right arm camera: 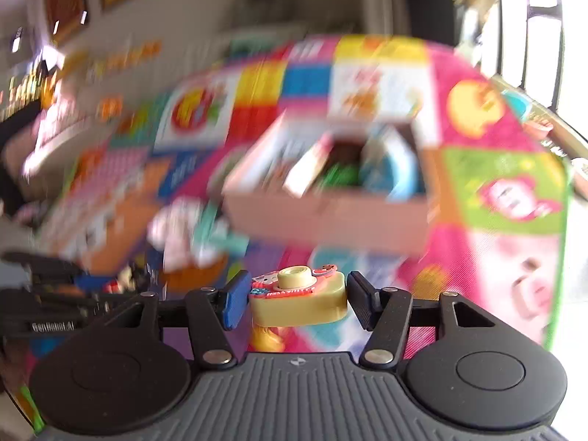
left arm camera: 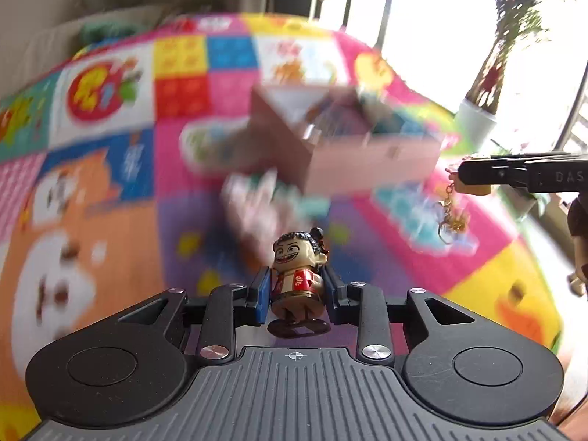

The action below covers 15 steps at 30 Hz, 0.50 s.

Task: Organize objects
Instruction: 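Drop the figurine into the box with the left gripper while the right drops the Hello Kitty toy in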

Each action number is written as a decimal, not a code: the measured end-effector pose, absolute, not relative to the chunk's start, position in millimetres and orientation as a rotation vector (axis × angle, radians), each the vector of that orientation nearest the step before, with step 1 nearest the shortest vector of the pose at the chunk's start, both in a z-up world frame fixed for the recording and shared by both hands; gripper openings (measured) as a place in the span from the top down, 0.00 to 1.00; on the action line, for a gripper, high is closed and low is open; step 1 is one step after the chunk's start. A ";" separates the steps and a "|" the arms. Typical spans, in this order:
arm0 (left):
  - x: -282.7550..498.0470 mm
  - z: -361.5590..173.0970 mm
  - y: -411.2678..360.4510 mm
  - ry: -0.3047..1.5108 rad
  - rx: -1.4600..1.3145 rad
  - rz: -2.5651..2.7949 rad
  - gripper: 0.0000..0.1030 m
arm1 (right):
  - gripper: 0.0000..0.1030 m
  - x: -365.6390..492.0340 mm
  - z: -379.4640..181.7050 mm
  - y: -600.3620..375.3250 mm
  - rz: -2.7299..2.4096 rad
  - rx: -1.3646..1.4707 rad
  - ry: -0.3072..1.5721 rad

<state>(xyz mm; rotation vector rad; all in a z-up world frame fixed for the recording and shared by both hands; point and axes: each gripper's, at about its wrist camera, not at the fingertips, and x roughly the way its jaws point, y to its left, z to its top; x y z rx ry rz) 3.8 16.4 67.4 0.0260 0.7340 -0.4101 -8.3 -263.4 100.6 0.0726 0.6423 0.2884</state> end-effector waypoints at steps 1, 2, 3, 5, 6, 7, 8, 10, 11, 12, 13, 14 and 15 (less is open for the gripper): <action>13.3 80.3 12.8 0.706 0.020 -0.419 0.68 | 0.44 -7.7 110.6 -271.1 0.279 0.093 0.610; 24.1 93.6 7.9 0.672 0.015 -0.429 0.68 | 0.44 -7.1 118.7 -278.5 0.273 0.110 0.582; 36.4 106.5 2.2 0.636 0.010 -0.436 0.68 | 0.44 -5.5 125.7 -284.9 0.270 0.125 0.560; 66.3 128.8 -11.6 0.569 -0.006 -0.432 0.68 | 0.44 -1.7 134.8 -294.7 0.264 0.149 0.533; 82.9 137.0 -19.9 0.545 -0.011 -0.420 0.68 | 0.44 0.2 136.8 -298.4 0.260 0.155 0.526; 100.2 143.6 -28.4 0.524 -0.025 -0.404 0.67 | 0.44 1.9 138.2 -301.2 0.251 0.160 0.520; 117.5 148.7 -35.9 0.497 -0.053 -0.390 0.67 | 0.44 3.2 137.9 -303.4 0.242 0.164 0.517; 147.3 150.9 -47.8 0.427 -0.119 -0.415 0.67 | 0.44 5.1 135.9 -309.1 0.236 0.176 0.519; 163.7 146.4 -53.6 0.425 -0.150 -0.438 0.67 | 0.44 5.5 132.4 -310.6 0.229 0.180 0.525; 180.8 138.2 -59.9 0.465 -0.180 -0.447 0.67 | 0.44 6.6 128.1 -311.5 0.220 0.183 0.536; 196.0 127.6 -65.2 0.516 -0.214 -0.442 0.67 | 0.44 7.9 123.7 -312.5 0.212 0.186 0.550; 206.8 116.3 -67.9 0.549 -0.244 -0.439 0.67 | 0.44 8.5 119.8 -313.7 0.205 0.190 0.562; 212.4 107.7 -69.2 0.558 -0.256 -0.430 0.67 | 0.44 10.0 116.9 -315.3 0.198 0.193 0.571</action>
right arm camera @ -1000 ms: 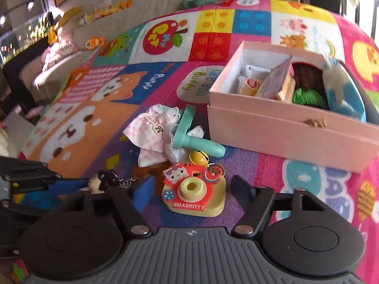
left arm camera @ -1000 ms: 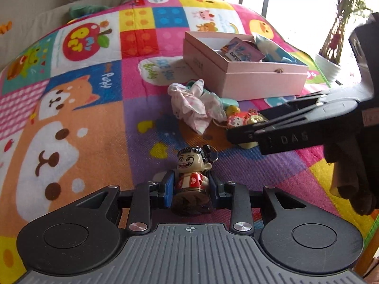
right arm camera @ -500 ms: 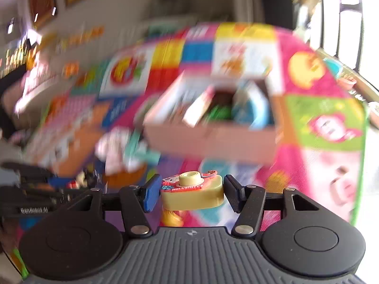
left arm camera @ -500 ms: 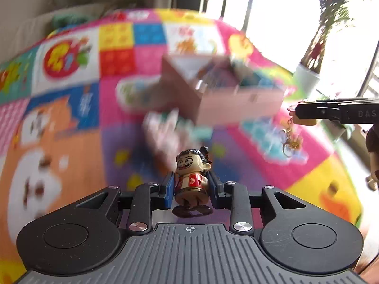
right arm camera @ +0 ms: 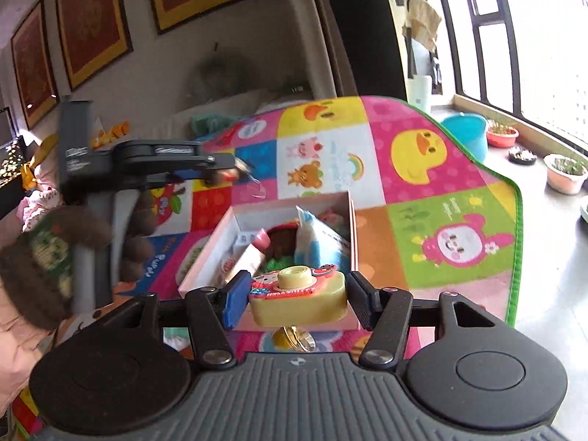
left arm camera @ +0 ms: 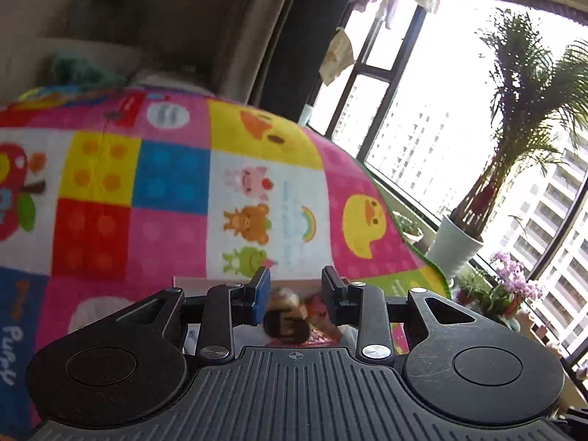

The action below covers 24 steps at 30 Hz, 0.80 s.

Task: Organize objects
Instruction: 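Drop the figurine into the box with the left gripper while the right drops the Hello Kitty toy in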

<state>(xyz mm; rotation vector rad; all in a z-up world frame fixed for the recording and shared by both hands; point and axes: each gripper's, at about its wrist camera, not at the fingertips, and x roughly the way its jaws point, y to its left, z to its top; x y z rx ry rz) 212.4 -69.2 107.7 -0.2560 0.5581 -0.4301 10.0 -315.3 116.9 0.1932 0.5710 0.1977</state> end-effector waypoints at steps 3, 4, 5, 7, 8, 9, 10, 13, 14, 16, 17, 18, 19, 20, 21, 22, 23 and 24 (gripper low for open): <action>206.9 96.1 -63.4 0.546 -0.237 -0.377 0.67 | 0.44 12.5 114.8 -321.6 0.174 0.206 0.577; 200.9 94.6 -59.2 0.555 -0.240 -0.383 0.67 | 0.44 14.0 115.8 -323.7 0.173 0.214 0.575; 191.6 94.0 -48.9 0.563 -0.250 -0.397 0.67 | 0.44 15.6 118.0 -324.9 0.175 0.221 0.572; 166.6 92.5 -34.4 0.570 -0.262 -0.430 0.67 | 0.44 23.1 125.6 -324.8 0.184 0.230 0.562; 150.7 92.1 -26.6 0.566 -0.262 -0.443 0.67 | 0.44 27.5 131.5 -323.7 0.191 0.231 0.550; 134.9 92.1 -19.9 0.564 -0.258 -0.453 0.67 | 0.44 34.0 138.5 -322.5 0.200 0.234 0.535; 118.3 90.1 -13.8 0.563 -0.249 -0.464 0.67 | 0.44 41.4 145.8 -321.2 0.213 0.242 0.521; 73.4 82.9 2.2 0.575 -0.216 -0.477 0.67 | 0.44 78.0 168.8 -314.1 0.249 0.262 0.496; 63.4 79.6 5.5 0.583 -0.203 -0.469 0.67 | 0.44 93.4 175.1 -309.9 0.257 0.271 0.493; 49.3 72.5 10.9 0.600 -0.182 -0.461 0.67 | 0.44 126.2 182.7 -300.6 0.272 0.294 0.494; 44.6 69.0 13.2 0.614 -0.171 -0.457 0.67 | 0.44 142.2 183.4 -294.4 0.281 0.288 0.495; 41.2 65.7 16.3 0.628 -0.159 -0.449 0.67 | 0.43 156.1 182.4 -287.6 0.273 0.276 0.497; 37.8 62.5 19.5 0.640 -0.145 -0.434 0.67 | 0.36 166.3 180.4 -280.9 0.241 0.260 0.497; 34.9 59.2 22.6 0.651 -0.130 -0.412 0.67 | 0.34 171.0 178.3 -274.0 0.210 0.234 0.490; 30.9 55.7 26.7 0.662 -0.111 -0.396 0.67 | 0.33 170.6 176.5 -269.6 0.193 0.212 0.486; 25.8 52.3 30.9 0.671 -0.091 -0.386 0.68 | 0.32 166.5 174.5 -267.4 0.192 0.201 0.482; 23.2 49.3 34.9 0.676 -0.077 -0.376 0.68 | 0.32 158.8 172.3 -267.5 0.200 0.200 0.476; 20.5 46.8 39.1 0.678 -0.072 -0.371 0.68 | 0.27 149.8 169.6 -269.2 0.204 0.197 0.468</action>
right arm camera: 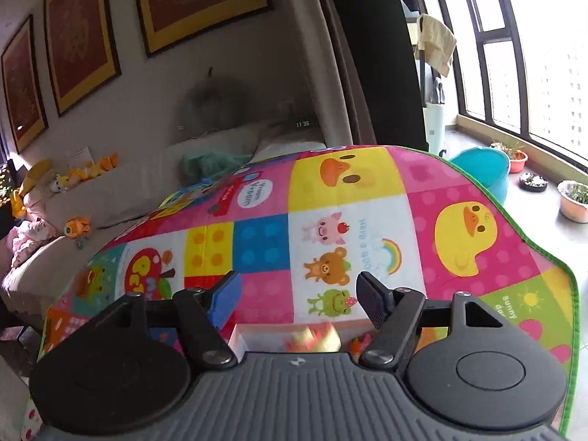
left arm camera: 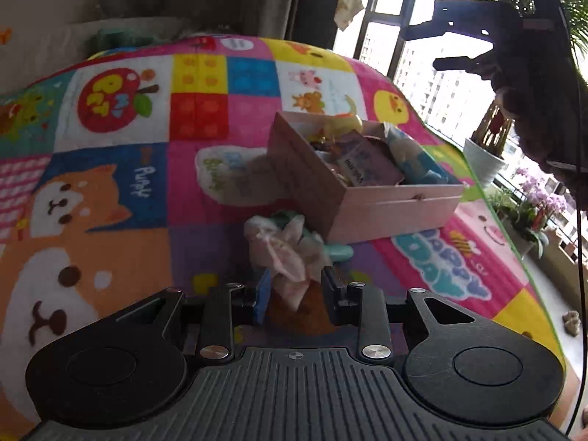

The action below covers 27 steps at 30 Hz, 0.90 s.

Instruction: Organize objects

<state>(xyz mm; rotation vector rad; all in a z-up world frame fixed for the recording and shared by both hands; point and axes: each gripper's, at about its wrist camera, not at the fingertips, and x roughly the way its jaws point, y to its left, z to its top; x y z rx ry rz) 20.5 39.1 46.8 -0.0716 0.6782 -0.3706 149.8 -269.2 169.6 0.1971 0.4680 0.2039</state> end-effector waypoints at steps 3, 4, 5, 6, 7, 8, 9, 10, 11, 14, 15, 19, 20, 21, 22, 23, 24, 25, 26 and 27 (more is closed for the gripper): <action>18.7 42.0 49.2 0.693 -0.092 -0.404 0.68 | 0.20 117.3 155.0 -273.5 0.180 0.129 0.453; 19.7 41.7 49.7 0.693 -0.091 -0.408 0.68 | 0.18 106.0 147.2 -274.5 0.170 0.097 0.459; 21.1 42.1 48.8 0.691 -0.083 -0.404 0.68 | 0.17 95.0 138.4 -275.7 0.162 0.067 0.470; 22.8 42.9 47.1 0.691 -0.076 -0.399 0.68 | 0.17 84.3 127.8 -276.1 0.155 0.039 0.484; 24.8 43.6 45.8 0.690 -0.075 -0.398 0.68 | 0.16 74.0 116.5 -275.8 0.149 0.013 0.501; 26.2 44.6 44.1 0.688 -0.077 -0.391 0.68 | 0.16 64.2 104.5 -275.1 0.146 -0.008 0.519; 27.7 45.5 43.2 0.685 -0.084 -0.378 0.68 | 0.14 56.1 92.5 -274.3 0.143 -0.019 0.540; 29.3 46.3 42.9 0.681 -0.093 -0.365 0.68 | 0.14 48.9 80.5 -273.6 0.143 -0.019 0.568; 31.4 47.4 42.8 0.676 -0.103 -0.354 0.68 | 0.14 42.6 68.9 -272.5 0.151 -0.015 0.599; 38.0 52.3 50.1 0.632 -0.162 -0.263 0.68 | 0.14 29.7 42.9 -263.1 0.178 -0.008 0.676; 40.8 54.2 55.1 0.624 -0.193 -0.231 0.68 | 0.14 27.4 38.9 -259.4 0.192 -0.005 0.687; 54.2 57.0 62.4 0.674 -0.277 -0.272 0.68 | 0.14 28.0 40.2 -239.6 0.280 0.002 0.685; 57.6 55.1 58.7 0.702 -0.281 -0.289 0.68 | 0.14 29.6 42.2 -231.6 0.306 -0.006 0.681; 60.0 52.5 53.8 0.719 -0.286 -0.289 0.68 | 0.14 32.2 42.1 -224.1 0.320 -0.009 0.678; 61.6 49.9 48.1 0.728 -0.285 -0.287 0.68 | 0.14 36.0 41.7 -217.1 0.319 -0.009 0.678; 63.4 47.3 43.1 0.733 -0.281 -0.281 0.68 | 0.14 40.3 41.6 -210.5 0.312 -0.006 0.685; 65.9 44.4 39.6 0.739 -0.280 -0.263 0.68 | 0.14 42.1 40.6 -205.8 0.313 0.001 0.692; 68.7 40.3 36.9 0.750 -0.277 -0.247 0.68 | 0.14 41.6 39.9 -202.6 0.322 0.008 0.695; 71.4 37.4 35.1 0.766 -0.264 -0.238 0.68 | 0.14 39.6 40.3 -199.4 0.333 0.007 0.696; 72.5 34.9 33.9 0.779 -0.242 -0.230 0.68 | 0.14 36.5 41.1 -195.8 0.345 -0.005 0.693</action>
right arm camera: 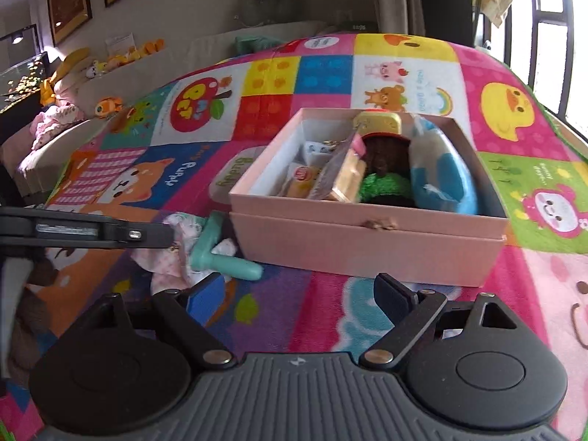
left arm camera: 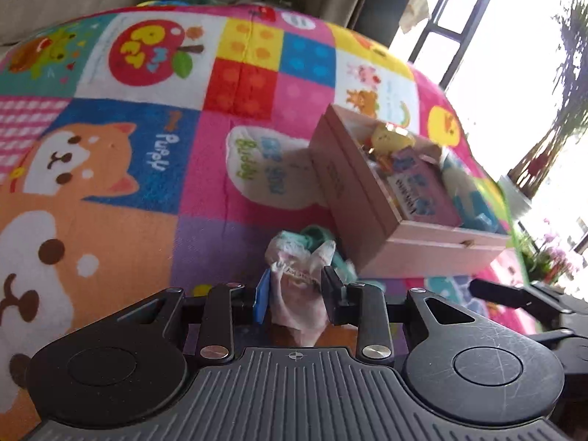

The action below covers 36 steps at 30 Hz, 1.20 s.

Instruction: Organize objects

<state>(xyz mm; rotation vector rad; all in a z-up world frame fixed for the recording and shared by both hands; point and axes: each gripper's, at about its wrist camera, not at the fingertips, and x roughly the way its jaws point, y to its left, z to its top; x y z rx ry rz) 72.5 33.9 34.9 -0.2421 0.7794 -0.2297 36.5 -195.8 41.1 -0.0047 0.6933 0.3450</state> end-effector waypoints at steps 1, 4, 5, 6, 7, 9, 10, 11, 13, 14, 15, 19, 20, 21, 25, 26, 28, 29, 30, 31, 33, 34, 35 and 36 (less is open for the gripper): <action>71.6 32.9 33.6 0.786 -0.212 -0.220 0.68 | 0.14 33.4 42.0 -192.8 0.355 -0.022 0.690; 61.4 29.6 40.0 0.785 -0.103 -0.180 0.69 | 0.14 24.0 43.0 -189.1 0.368 -0.076 0.682; 57.3 29.1 45.2 0.783 -0.067 -0.152 0.70 | 0.14 22.4 42.4 -189.7 0.364 -0.082 0.685; 53.8 28.3 51.7 0.785 -0.039 -0.120 0.71 | 0.14 21.8 42.2 -190.8 0.362 -0.081 0.692; 50.7 27.1 59.7 0.788 -0.020 -0.091 0.72 | 0.14 22.4 42.3 -191.5 0.364 -0.073 0.698; 45.8 26.5 78.1 0.791 -0.020 -0.053 0.73 | 0.14 27.1 43.1 -190.5 0.388 -0.046 0.719; 43.9 27.6 87.4 0.791 -0.036 -0.041 0.73 | 0.14 30.4 43.8 -188.6 0.407 -0.026 0.733; 41.6 29.2 95.6 0.791 -0.056 -0.030 0.73 | 0.14 34.4 44.7 -186.3 0.424 -0.003 0.741; 36.9 32.9 109.8 0.782 -0.108 -0.019 0.73 | 0.27 41.6 46.7 -176.2 0.452 0.019 0.750; 35.0 34.5 115.2 0.779 -0.135 -0.018 0.73 | 0.34 45.7 47.5 -168.8 0.459 0.017 0.753; 33.5 36.1 118.9 0.777 -0.158 -0.019 0.73 | 0.45 49.9 47.6 -160.7 0.458 0.011 0.755; 29.9 41.0 118.1 0.771 -0.188 -0.065 0.73 | 0.56 63.6 43.9 -129.7 0.478 -0.009 0.743; 29.1 41.4 115.3 0.768 -0.186 -0.081 0.73 | 0.57 65.7 42.3 -122.5 0.479 -0.019 0.737; 28.7 41.6 112.4 0.765 -0.184 -0.095 0.73 | 0.58 67.3 40.7 -116.1 0.472 -0.035 0.727; 29.4 41.7 102.8 0.766 -0.178 -0.121 0.73 | 0.60 73.3 32.1 -103.0 0.472 -0.065 0.750; 29.4 41.3 101.0 0.766 -0.176 -0.124 0.73 | 0.61 72.0 31.2 -103.4 0.478 -0.067 0.764; 29.1 41.4 97.6 0.766 -0.176 -0.136 0.73 | 0.66 64.6 32.0 -105.4 0.504 -0.079 0.781; 29.1 41.3 96.0 0.766 -0.177 -0.142 0.73 | 0.67 59.9 32.8 -106.9 0.520 -0.085 0.792; 29.2 41.1 94.3 0.766 -0.176 -0.148 0.73 | 0.70 54.7 33.2 -109.5 0.537 -0.089 0.806; 29.6 41.0 92.0 0.767 -0.174 -0.153 0.73 | 0.70 49.6 33.0 -112.1 0.551 -0.094 0.820; 30.7 40.9 88.4 0.768 -0.170 -0.160 0.73 | 0.70 38.2 31.5 -118.7 0.551 -0.120 0.833; 30.4 41.4 86.1 0.768 -0.167 -0.164 0.73 | 0.70 32.4 30.2 -122.5 0.537 -0.138 0.833; 29.8 42.3 83.7 0.766 -0.165 -0.168 0.73 | 0.70 26.6 30.0 -127.2 0.520 -0.152 0.822; 28.7 43.6 81.1 0.763 -0.164 -0.178 0.73 | 0.69 22.4 30.2 -133.4 0.496 -0.164 0.817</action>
